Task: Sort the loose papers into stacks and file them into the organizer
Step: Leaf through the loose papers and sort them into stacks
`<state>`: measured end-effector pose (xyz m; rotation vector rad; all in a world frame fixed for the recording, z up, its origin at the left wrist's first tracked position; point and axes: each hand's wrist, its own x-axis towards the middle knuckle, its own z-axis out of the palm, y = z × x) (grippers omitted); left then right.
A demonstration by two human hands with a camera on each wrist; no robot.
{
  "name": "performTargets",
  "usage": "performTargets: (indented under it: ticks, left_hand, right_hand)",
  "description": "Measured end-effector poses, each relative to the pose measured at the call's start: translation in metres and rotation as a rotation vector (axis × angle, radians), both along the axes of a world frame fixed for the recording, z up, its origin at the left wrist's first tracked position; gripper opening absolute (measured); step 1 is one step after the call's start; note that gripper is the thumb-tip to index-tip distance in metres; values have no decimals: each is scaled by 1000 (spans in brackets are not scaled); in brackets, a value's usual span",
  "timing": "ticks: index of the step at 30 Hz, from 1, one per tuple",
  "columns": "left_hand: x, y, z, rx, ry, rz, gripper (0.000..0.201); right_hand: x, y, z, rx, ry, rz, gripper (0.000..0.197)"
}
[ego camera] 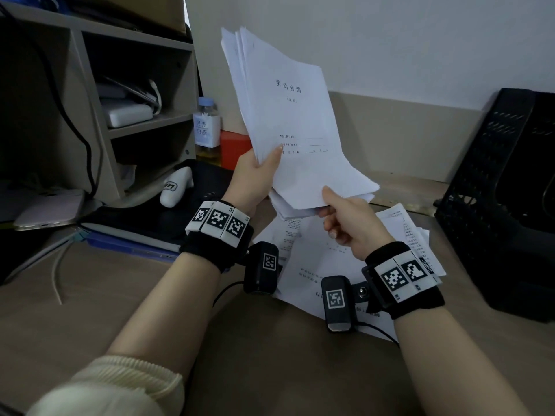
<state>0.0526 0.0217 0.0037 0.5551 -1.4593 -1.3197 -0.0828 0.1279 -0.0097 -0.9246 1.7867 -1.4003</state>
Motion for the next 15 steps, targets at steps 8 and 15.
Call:
performTargets:
  ticks: [8, 15]
  left_hand:
    - [10, 0, 8, -8, 67, -90, 16]
    - [26, -3, 11, 19, 28, -180, 15]
  right_hand:
    - [-28, 3, -6, -20, -174, -118, 28]
    - [-52, 10, -2, -240, -261, -213, 8]
